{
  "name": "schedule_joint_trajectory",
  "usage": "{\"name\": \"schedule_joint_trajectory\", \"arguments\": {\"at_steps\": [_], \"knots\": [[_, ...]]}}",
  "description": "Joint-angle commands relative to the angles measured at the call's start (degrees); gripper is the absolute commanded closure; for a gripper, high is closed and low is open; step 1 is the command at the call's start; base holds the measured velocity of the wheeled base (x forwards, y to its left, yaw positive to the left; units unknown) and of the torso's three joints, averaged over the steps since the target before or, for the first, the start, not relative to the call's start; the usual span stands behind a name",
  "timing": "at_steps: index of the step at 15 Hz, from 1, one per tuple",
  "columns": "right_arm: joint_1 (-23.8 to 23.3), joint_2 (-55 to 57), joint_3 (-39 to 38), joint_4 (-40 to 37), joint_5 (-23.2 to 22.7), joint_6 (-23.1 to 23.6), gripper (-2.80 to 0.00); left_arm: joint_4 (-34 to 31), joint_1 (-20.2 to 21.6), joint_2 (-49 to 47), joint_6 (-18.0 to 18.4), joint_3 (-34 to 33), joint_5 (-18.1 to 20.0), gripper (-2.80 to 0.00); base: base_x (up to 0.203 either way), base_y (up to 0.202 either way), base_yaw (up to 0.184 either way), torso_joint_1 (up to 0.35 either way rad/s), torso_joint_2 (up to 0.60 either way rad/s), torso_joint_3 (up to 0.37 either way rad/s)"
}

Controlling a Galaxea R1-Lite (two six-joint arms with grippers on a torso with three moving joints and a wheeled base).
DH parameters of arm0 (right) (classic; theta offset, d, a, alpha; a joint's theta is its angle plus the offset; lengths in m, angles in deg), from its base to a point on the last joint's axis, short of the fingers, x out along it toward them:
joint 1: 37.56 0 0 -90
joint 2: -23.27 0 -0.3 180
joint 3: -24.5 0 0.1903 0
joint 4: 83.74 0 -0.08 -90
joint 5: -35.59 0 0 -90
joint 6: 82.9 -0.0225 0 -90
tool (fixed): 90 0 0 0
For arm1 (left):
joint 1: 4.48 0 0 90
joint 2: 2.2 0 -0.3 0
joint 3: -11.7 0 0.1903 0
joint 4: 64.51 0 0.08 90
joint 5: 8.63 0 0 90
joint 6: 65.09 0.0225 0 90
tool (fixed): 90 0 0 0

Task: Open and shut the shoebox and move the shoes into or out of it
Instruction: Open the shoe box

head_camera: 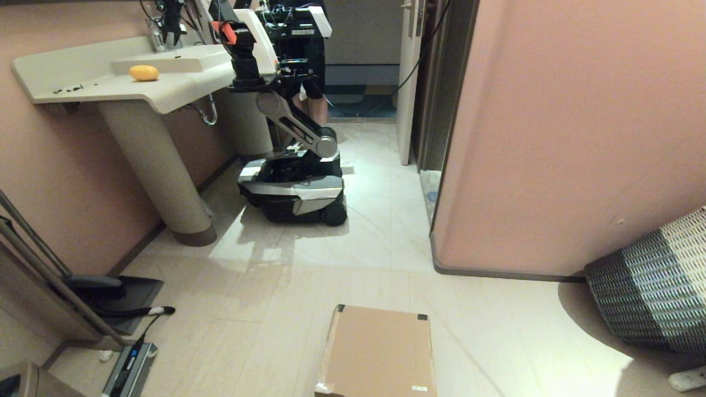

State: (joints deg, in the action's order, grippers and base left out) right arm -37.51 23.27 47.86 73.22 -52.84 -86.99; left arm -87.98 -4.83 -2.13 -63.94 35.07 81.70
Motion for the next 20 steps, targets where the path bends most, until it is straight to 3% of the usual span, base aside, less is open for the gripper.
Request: {"name": "schedule_joint_trajectory", "arguments": {"at_steps": [1, 7, 10, 12, 15, 17, 20], "knots": [[0.04, 0.09, 0.0, 0.02, 0.1, -0.22, 0.0, 0.01, 0.0, 0.1, 0.0, 0.0, 0.02, 0.0, 0.0, 0.0, 0.0, 0.0, 0.0, 0.0], [0.04, 0.09, 0.64, 0.02, 0.19, -0.42, 0.0, -0.45, 0.0, 0.1, 0.8, 0.69, -0.18, 0.0, 0.0, 0.0, 0.0, 0.0, 0.0, 0.0], [-0.01, 4.57, 11.98, -4.02, -0.13, -1.18, 0.0, -1.71, -0.15, -5.3, -0.94, 12.62, 0.98, 0.0, 0.0, 0.0, 0.0, 0.0, 0.0, 0.0], [0.01, 16.09, 17.89, -7.63, -2.46, -4.09, 0.0, -3.99, -0.89, -17.58, -6.81, 22.87, 4.11, 0.0, 0.0, 0.0, 0.0, 0.0, 0.0, 0.0], [0.02, 40.29, 24.18, -6.54, -8.7, -9.52, 0.0, -5.51, -2.43, -40.83, -14.76, 30.4, 13.8, 0.0, 0.0, 0.0, 0.0, 0.0, 0.0, 0.0], [-0.01, 57.8, 28.9, -3.13, -11.55, -11.55, 0.0, -3.32, -3.02, -57.58, -17.37, 35.09, 19.21, 0.0, 0.0, 0.0, 0.0, 0.0, 0.0, 0.0], [0.34, 79.8, 37.65, 0.44, -14.18, -12.99, 0.0, 0.18, -4.76, -81.55, -19.55, 46.87, 23.25, 0.0, 0.0, 0.0, 0.0, 0.0, 0.0, 0.0]]}}
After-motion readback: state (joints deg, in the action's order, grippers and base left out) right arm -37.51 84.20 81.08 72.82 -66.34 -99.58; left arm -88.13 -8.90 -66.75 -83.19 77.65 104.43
